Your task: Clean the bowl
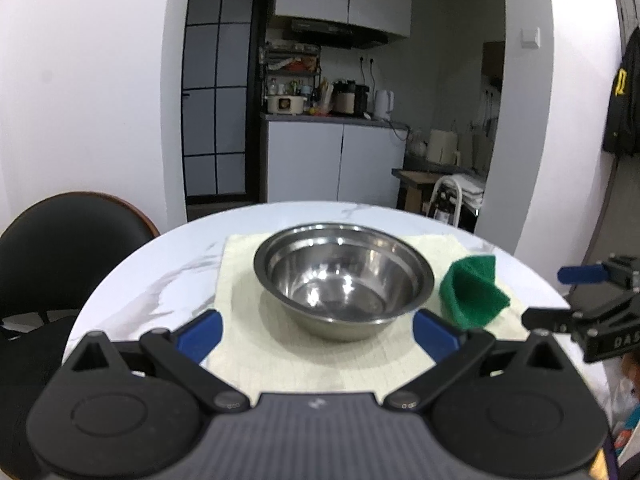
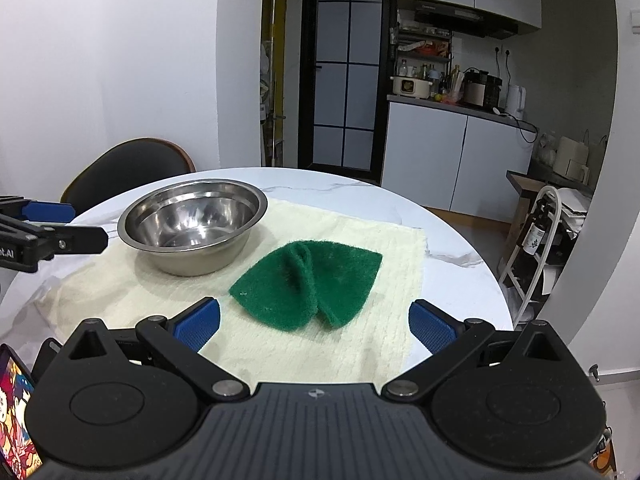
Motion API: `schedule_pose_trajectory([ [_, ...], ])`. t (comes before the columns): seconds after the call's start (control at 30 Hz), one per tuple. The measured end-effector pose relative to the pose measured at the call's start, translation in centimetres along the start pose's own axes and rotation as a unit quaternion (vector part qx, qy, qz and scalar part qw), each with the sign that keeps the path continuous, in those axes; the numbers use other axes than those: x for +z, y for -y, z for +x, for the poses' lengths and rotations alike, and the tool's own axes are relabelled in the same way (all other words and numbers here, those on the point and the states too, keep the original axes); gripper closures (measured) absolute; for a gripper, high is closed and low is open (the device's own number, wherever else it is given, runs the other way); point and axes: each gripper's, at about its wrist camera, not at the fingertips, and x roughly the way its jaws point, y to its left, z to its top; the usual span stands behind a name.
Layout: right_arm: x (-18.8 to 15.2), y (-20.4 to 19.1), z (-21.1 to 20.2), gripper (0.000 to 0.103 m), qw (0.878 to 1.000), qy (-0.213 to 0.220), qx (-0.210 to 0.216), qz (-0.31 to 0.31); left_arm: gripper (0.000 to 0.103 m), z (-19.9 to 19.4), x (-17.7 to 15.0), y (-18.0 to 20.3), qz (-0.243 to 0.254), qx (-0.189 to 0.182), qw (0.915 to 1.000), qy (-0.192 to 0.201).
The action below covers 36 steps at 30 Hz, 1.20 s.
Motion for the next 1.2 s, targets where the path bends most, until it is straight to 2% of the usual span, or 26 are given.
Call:
schedule_pose_trajectory([
  [0.5, -0.2, 0.3, 0.2, 0.000, 1.000, -0.016, 0.002, 0.001, 0.000, 0.7, -0.3, -0.4, 0.006, 0.006, 0.9997, -0.023],
  [0.73, -0.4, 0.4, 0.3, 0.000, 1.000, -0.024, 0.009, 0.000, 0.000, 1.1, -0.4, 0.0, 0.022, -0.008, 0.9993, -0.030],
  [1.2, -0.5, 0.3, 0.5, 0.000, 0.999, -0.028, 0.013, -0.008, 0.000, 1.4, -0.7, 0.4, 0.035, -0.009, 0.9985, -0.042],
])
